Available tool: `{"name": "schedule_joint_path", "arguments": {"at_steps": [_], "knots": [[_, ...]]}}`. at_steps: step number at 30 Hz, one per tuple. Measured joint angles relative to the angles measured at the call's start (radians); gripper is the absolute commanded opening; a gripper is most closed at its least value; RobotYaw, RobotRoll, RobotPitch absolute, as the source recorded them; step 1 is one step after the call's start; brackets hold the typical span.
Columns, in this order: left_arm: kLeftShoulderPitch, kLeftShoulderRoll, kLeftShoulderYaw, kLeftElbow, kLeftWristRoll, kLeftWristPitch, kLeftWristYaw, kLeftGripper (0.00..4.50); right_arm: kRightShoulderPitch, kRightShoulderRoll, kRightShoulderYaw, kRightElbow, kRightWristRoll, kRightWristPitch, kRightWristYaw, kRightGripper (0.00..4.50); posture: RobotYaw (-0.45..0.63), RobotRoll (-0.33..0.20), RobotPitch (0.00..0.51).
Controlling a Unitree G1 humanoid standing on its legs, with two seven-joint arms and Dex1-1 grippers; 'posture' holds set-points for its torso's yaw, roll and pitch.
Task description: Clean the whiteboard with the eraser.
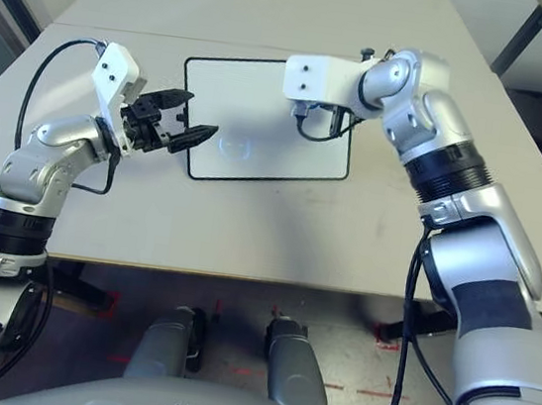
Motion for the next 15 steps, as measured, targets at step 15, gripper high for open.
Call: {"name": "schedule_joint_path", "arguments": {"at_steps": [15], "knots": [[0.011, 0.006, 0.004, -0.007, 0.000, 0.001, 0.012, 4.50, -0.072, 0.068, 0.029, 0.228, -0.053, -0.121, -0.056, 0.21, -0.07, 0.000, 0.098]]}}
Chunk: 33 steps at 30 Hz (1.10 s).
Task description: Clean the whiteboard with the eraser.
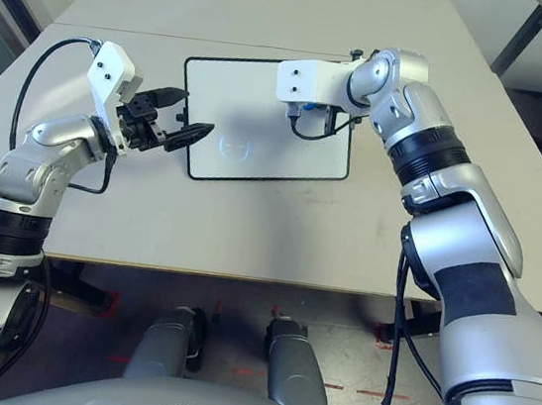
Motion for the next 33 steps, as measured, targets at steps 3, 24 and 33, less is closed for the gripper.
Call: {"name": "schedule_joint_path", "arguments": {"at_steps": [3, 24, 33], "knots": [[0.009, 0.002, 0.004, -0.002, 0.000, 0.000, 0.004, 4.50, -0.012, 0.012, 0.000, 0.032, -0.006, -0.015, -0.010, 0.21, -0.07, 0.000, 0.098], [0.049, 0.002, -0.006, -0.055, -0.001, 0.012, 0.016, 4.50, -0.043, 0.113, 0.000, 0.062, -0.020, -0.035, -0.014, 0.21, -0.06, 0.000, 0.097], [0.049, 0.002, -0.006, -0.061, -0.001, 0.017, 0.016, 4.50, -0.042, 0.118, 0.008, 0.054, -0.032, -0.049, -0.012, 0.21, -0.06, 0.000, 0.097]]}}
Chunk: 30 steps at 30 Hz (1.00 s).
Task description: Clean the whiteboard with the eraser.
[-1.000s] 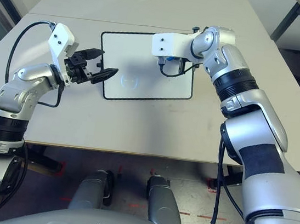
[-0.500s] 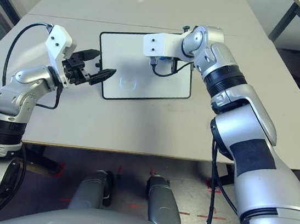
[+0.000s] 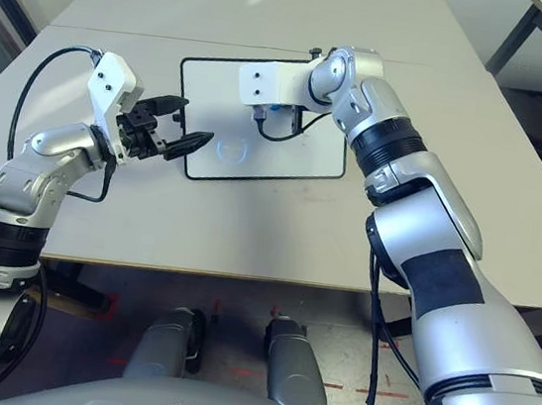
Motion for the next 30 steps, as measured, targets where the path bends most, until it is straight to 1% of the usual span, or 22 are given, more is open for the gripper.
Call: {"name": "schedule_joint_path", "arguments": {"at_steps": [10, 15, 21, 30], "knots": [[0.000, -0.010, -0.003, 0.000, 0.000, 0.000, -0.001, 4.50, 0.005, 0.013, 0.000, -0.019, -0.002, 0.009, 0.000, 0.21, -0.07, 0.000, 0.095], [0.000, -0.010, -0.004, 0.000, 0.000, 0.000, -0.005, 4.50, 0.020, -0.016, 0.001, -0.034, -0.003, -0.002, 0.002, 0.20, -0.07, 0.000, 0.095], [-0.001, -0.012, -0.005, 0.000, 0.000, 0.000, -0.006, 4.50, 0.054, -0.078, 0.001, -0.065, -0.003, -0.002, 0.014, 0.20, -0.09, 0.000, 0.095], [-0.014, -0.012, -0.011, 0.003, 0.000, 0.000, -0.014, 4.50, 0.072, -0.136, 0.001, -0.061, -0.005, -0.001, 0.016, 0.20, -0.09, 0.000, 0.095]]}}
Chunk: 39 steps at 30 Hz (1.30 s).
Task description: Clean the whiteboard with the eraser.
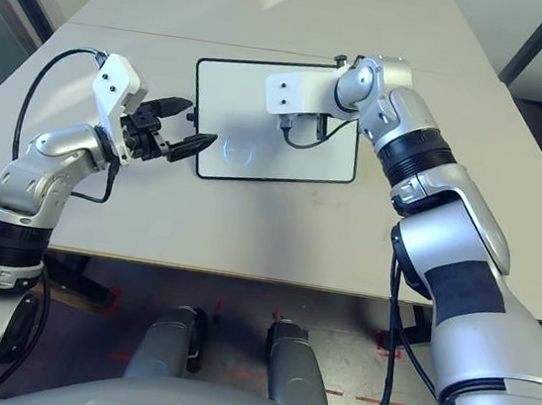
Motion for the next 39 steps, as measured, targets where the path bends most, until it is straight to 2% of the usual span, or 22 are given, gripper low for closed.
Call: {"name": "schedule_joint_path", "arguments": {"at_steps": [9, 24, 39], "knots": [[-0.001, 0.000, -0.001, 0.003, 0.000, 0.000, -0.005, 4.50, 0.007, -0.011, -0.001, 0.001, -0.004, 0.005, -0.001, 0.20, -0.09, 0.000, 0.097], [-0.001, 0.000, -0.001, 0.017, 0.001, 0.000, -0.006, 4.50, 0.043, 0.037, -0.002, -0.114, -0.004, 0.074, 0.042, 0.20, -0.09, 0.000, 0.097], [-0.001, -0.003, -0.001, 0.021, 0.001, 0.000, -0.005, 4.50, 0.008, 0.146, -0.002, -0.080, -0.005, 0.081, 0.023, 0.20, -0.08, 0.000, 0.098]]}}
